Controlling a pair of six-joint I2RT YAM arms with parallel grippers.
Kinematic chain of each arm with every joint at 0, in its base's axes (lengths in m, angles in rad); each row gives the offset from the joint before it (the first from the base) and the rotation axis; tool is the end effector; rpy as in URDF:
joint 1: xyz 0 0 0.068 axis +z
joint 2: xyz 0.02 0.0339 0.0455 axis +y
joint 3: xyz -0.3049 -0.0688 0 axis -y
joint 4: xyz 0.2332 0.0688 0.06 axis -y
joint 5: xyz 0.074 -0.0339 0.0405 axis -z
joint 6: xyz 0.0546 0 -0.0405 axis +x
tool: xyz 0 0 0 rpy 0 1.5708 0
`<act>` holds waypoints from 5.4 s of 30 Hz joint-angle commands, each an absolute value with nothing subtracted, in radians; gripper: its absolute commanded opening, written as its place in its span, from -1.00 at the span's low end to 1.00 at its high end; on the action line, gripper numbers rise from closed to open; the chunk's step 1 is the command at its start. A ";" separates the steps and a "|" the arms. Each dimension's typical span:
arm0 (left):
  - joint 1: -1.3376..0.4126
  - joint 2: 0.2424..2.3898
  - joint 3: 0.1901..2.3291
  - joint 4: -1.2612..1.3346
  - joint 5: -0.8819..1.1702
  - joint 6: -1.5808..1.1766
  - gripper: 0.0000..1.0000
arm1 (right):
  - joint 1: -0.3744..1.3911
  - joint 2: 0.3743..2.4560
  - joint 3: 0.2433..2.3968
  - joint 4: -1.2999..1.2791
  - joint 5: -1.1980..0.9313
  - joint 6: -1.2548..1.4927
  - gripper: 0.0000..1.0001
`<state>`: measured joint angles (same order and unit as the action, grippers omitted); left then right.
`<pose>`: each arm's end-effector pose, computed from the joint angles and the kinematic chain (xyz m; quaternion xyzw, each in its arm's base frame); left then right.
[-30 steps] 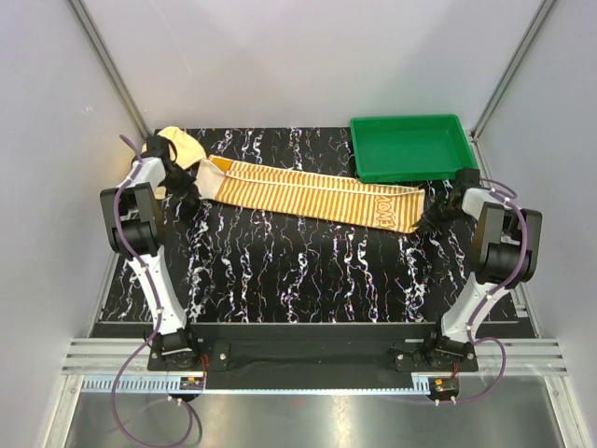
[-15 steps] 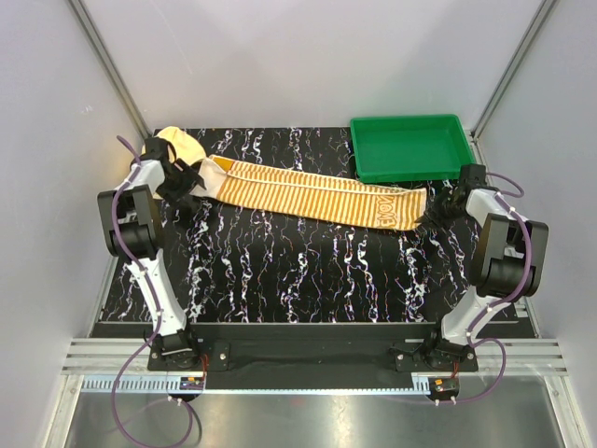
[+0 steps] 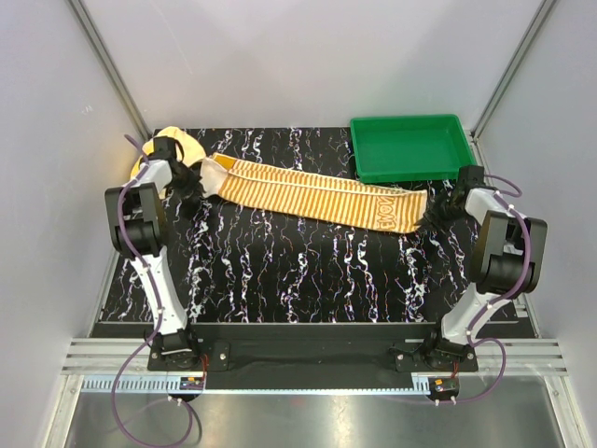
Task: Roll the towels
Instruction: Fold the towel
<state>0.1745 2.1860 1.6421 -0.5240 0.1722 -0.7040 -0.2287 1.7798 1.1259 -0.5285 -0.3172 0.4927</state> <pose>0.4824 0.0755 0.1812 -0.3910 0.8825 -0.1453 0.2175 0.3472 -0.0633 0.2010 0.3134 0.9173 0.1787 0.1685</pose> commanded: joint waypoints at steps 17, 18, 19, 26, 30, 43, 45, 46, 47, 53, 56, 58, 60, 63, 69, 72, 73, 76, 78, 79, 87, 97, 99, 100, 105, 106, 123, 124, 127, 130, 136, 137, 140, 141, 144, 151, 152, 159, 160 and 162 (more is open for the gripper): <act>0.310 1.762 1.858 -0.880 0.213 -0.525 -1.00 | -0.258 1.637 1.557 -0.810 -0.353 0.532 -1.00; 0.311 1.781 1.870 -0.881 0.222 -0.526 -1.00 | -0.258 1.670 1.601 -0.818 -0.363 0.529 -1.00; 0.313 1.790 1.888 -0.877 0.236 -0.528 -1.00 | -0.258 1.689 1.623 -0.831 -0.373 0.529 -1.00; 0.301 1.868 2.051 -0.925 0.311 -0.514 -1.00 | -0.258 1.798 1.816 -0.951 -0.357 0.460 -1.00; 0.304 1.725 1.824 -0.875 0.298 -0.477 -1.00 | -0.258 1.657 1.590 -0.878 -0.354 0.466 -1.00; 0.445 1.368 0.904 -0.672 0.288 -0.492 -1.00 | -0.258 1.382 0.825 -0.624 -0.456 0.595 -0.87; 0.475 1.365 0.865 -0.678 0.279 -0.488 -0.98 | -0.258 1.353 0.790 -0.621 -0.456 0.600 -0.46; 0.485 1.362 0.855 -0.681 0.269 -0.488 -0.97 | -0.259 1.345 0.779 -0.624 -0.453 0.609 -0.39; 0.494 1.349 0.844 -0.678 0.270 -0.485 -0.95 | -0.264 1.329 0.756 -0.624 -0.454 0.614 -0.34; 0.558 1.331 0.845 -0.689 0.293 -0.476 -0.17 | -0.304 1.240 0.698 -0.647 -0.398 0.629 0.29; 0.566 1.365 0.887 -0.695 0.296 -0.460 0.08 | -0.334 1.224 0.713 -0.666 -0.367 0.609 0.65; 0.566 1.384 0.922 -0.698 0.291 -0.454 0.18 | -0.348 1.223 0.730 -0.692 -0.347 0.591 0.75; 0.566 1.385 0.942 -0.690 0.285 -0.462 0.18 | -0.356 1.197 0.749 -0.709 -0.295 0.588 0.82; 0.565 1.355 0.969 -0.675 0.247 -0.474 0.26 | -0.373 1.148 0.775 -0.722 -0.216 0.591 0.96; 0.528 1.327 0.992 -0.535 0.255 -0.495 0.31 | -0.376 1.193 0.848 -0.594 -0.288 0.598 0.91; 0.480 1.437 1.041 -0.538 0.233 -0.495 0.19 | -0.374 1.294 0.908 -0.529 -0.360 0.592 0.75; 0.474 1.497 1.054 -0.541 0.245 -0.502 0.15 | -0.374 1.319 0.937 -0.519 -0.367 0.580 0.67; 0.446 1.557 1.098 -0.545 0.250 -0.518 0.07 | -0.374 1.403 0.968 -0.482 -0.385 0.563 0.33; 0.417 1.572 1.115 -0.537 0.226 -0.532 0.05 | -0.355 1.457 0.976 -0.436 -0.429 0.571 0.13; 0.402 1.580 1.121 -0.535 0.207 -0.538 0.01 | -0.339 1.476 0.977 -0.427 -0.433 0.572 0.11; 0.071 1.537 1.160 -0.532 0.049 -0.574 -0.05 | -0.264 1.646 0.948 -0.469 -0.354 0.535 0.71; -0.264 1.592 1.111 -0.559 -0.069 -0.676 -0.01 | -0.262 1.634 0.908 -0.500 -0.333 0.515 0.99; -0.242 1.627 1.083 -0.545 -0.052 -0.672 -0.01 | -0.262 1.617 0.896 -0.512 -0.339 0.508 0.99; -0.238 1.658 1.083 -0.543 -0.055 -0.669 0.05 | -0.262 1.611 0.873 -0.512 -0.345 0.508 1.00; -0.219 1.745 1.117 -0.531 -0.084 -0.640 0.40 | -0.230 1.583 0.808 -0.483 -0.370 0.523 0.99; -0.212 1.787 1.129 -0.532 -0.072 -0.637 0.40 | -0.221 1.583 0.795 -0.483 -0.371 0.523 1.00; -0.132 1.947 1.459 -0.606 -0.060 -0.612 0.36 | -0.206 1.378 0.808 -0.623 -0.238 0.551 0.99; -0.133 1.933 1.463 -0.612 -0.060 -0.611 0.36 | -0.206 1.346 0.808 -0.636 -0.210 0.555 0.99; -0.135 1.862 1.459 -0.626 -0.052 -0.609 0.38 | -0.204 1.292 0.764 -0.663 -0.238 0.604 0.99; -0.133 1.786 1.453 -0.643 -0.046 -0.606 0.41 | -0.163 1.258 0.700 -0.664 -0.247 0.647 0.99; -0.103 1.632 1.372 -0.653 -0.006 -0.604 0.43 | -0.081 1.256 0.631 -0.606 -0.250 0.722 0.82; -0.097 1.611 1.352 -0.650 -0.006 -0.606 0.43 | -0.077 1.259 0.627 -0.597 -0.250 0.729 0.73; -0.078 1.528 1.276 -0.643 0.031 -0.595 0.45 | -0.074 1.287 0.630 -0.575 -0.238 0.732 0.49; -0.074 1.496 1.257 -0.644 0.034 -0.592 0.45 | -0.074 1.293 0.632 -0.569 -0.235 0.733 0.44; -0.051 1.448 1.198 -0.646 0.046 -0.577 0.45 | -0.074 1.318 0.635 -0.542 -0.212 0.745 0.21; -0.002 1.393 1.121 -0.663 0.041 -0.535 0.45 | -0.075 1.356 0.661 -0.523 -0.189 0.727 -0.38; -0.002 1.388 1.114 -0.663 0.047 -0.532 0.46 | -0.075 1.351 0.666 -0.535 -0.177 0.720 -0.48; 0.000 1.347 1.029 -0.631 0.090 -0.551 0.45 | -0.233 1.292 0.744 -0.646 -0.135 0.621 -1.00; -0.002 1.344 1.011 -0.624 0.092 -0.558 0.45 | -0.265 1.292 0.755 -0.666 -0.155 0.612 -1.00; -0.024 1.335 1.005 -0.623 0.081 -0.566 0.44 | -0.294 1.295 0.808 -0.687 -0.147 0.588 -1.00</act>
